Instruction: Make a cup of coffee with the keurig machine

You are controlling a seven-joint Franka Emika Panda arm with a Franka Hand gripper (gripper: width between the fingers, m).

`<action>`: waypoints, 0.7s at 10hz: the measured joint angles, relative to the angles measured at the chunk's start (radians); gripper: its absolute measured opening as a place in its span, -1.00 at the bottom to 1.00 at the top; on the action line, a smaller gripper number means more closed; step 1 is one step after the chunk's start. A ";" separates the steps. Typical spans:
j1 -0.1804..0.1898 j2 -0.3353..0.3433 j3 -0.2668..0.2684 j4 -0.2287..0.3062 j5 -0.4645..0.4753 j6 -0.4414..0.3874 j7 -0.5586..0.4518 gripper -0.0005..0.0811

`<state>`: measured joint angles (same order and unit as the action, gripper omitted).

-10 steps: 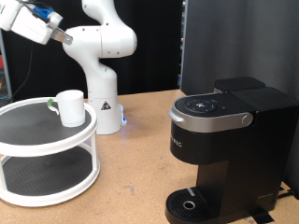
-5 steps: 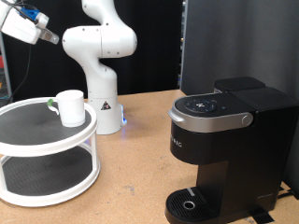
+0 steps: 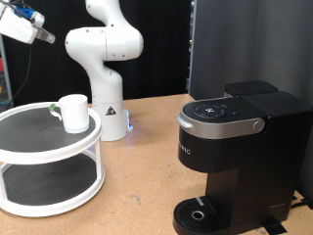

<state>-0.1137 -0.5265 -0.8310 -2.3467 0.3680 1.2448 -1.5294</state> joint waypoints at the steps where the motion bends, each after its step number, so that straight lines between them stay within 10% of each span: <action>1: 0.000 0.000 0.000 -0.001 0.000 0.000 0.001 -0.97; 7: -0.005 0.007 -0.047 -0.107 0.003 0.158 -0.053 -0.97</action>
<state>-0.1184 -0.5196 -0.8779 -2.4535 0.3710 1.4029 -1.5823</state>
